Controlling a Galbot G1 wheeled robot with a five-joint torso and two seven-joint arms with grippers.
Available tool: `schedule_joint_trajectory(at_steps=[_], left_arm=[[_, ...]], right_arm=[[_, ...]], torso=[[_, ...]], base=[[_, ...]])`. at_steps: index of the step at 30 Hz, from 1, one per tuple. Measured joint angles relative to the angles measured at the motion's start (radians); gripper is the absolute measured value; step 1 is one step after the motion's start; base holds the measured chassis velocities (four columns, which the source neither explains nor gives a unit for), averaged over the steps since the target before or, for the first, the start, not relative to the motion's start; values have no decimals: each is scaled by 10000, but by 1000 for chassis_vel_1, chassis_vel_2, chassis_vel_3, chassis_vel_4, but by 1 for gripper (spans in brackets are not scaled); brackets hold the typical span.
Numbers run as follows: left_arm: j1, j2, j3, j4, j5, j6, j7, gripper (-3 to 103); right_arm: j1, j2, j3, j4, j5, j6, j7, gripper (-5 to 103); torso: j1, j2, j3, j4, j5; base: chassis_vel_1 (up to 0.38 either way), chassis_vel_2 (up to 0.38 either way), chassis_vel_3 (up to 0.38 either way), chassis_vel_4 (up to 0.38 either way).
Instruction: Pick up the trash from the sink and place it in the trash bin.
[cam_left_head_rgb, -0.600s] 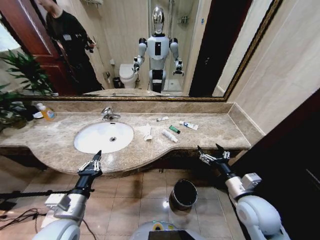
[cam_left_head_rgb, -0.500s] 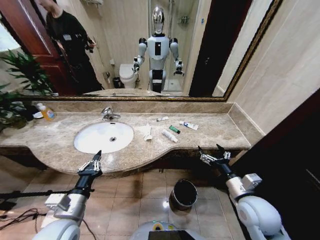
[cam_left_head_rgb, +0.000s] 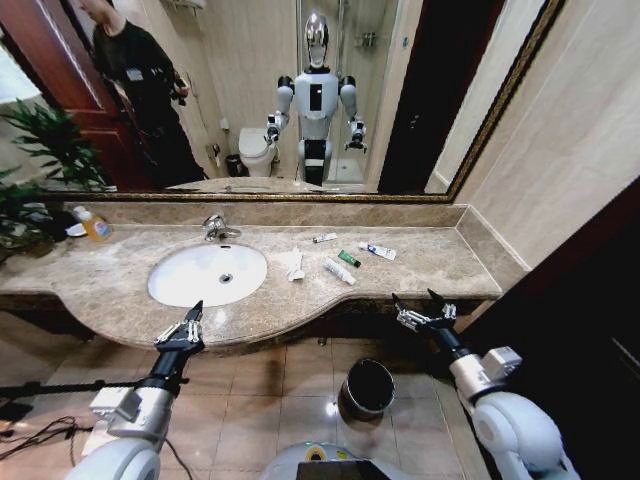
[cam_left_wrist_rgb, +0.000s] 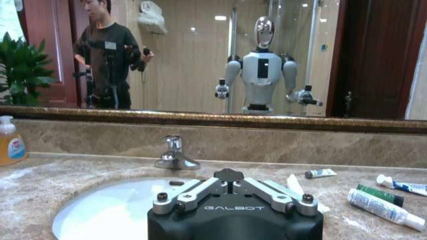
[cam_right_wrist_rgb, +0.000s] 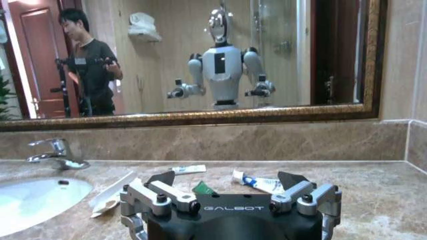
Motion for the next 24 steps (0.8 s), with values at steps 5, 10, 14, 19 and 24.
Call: schedule_joint_trajectory(at_steps=[5, 10, 14, 19, 24], left_arm=[[0, 0, 0, 0, 0, 0, 0, 0], [0, 0, 0, -1, 0, 0, 0, 0], [0, 0, 0, 0, 0, 0, 0, 0], [0, 0, 0, 0, 0, 0, 0, 0], [0, 0, 0, 0, 0, 0, 0, 0]], right_arm=[[-36, 6, 24, -11, 25, 0, 127, 100], [-95, 43, 50, -13, 24, -25, 70, 100], [-178, 49, 68, 4, -86, 50, -299, 100], [-184, -63, -73, 324, -96, -301, 299, 100], [-195, -164, -58, 279, -167, -302, 478, 100]], torso=[[0, 0, 0, 0, 0], [0, 0, 0, 0, -1], [0, 0, 0, 0, 0], [0, 0, 0, 0, -1], [0, 0, 0, 0, 0]], base=[[0, 0, 0, 0], [0, 0, 0, 0], [0, 0, 0, 0], [0, 0, 0, 0], [0, 0, 0, 0]])
